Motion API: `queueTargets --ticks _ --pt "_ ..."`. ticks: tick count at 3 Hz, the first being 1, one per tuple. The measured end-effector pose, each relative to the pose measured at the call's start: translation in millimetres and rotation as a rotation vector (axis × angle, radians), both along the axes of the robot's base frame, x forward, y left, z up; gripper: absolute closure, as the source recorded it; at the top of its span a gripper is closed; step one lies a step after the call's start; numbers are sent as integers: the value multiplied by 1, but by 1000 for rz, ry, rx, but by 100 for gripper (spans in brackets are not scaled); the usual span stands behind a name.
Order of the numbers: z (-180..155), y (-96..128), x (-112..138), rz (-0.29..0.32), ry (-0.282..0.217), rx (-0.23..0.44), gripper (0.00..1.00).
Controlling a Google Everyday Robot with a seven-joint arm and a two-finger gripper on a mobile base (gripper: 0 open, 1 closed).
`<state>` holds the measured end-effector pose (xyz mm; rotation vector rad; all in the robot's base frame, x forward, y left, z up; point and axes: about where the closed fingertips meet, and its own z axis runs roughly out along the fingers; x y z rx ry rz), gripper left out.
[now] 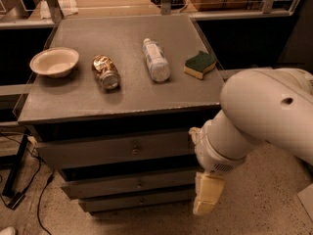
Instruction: Open top drawer
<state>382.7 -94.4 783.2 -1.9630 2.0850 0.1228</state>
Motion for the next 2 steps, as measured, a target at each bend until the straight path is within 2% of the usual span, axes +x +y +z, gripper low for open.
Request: queueTargets --ticks 2 --pt "-26 24 42 27 -40 -28 0"
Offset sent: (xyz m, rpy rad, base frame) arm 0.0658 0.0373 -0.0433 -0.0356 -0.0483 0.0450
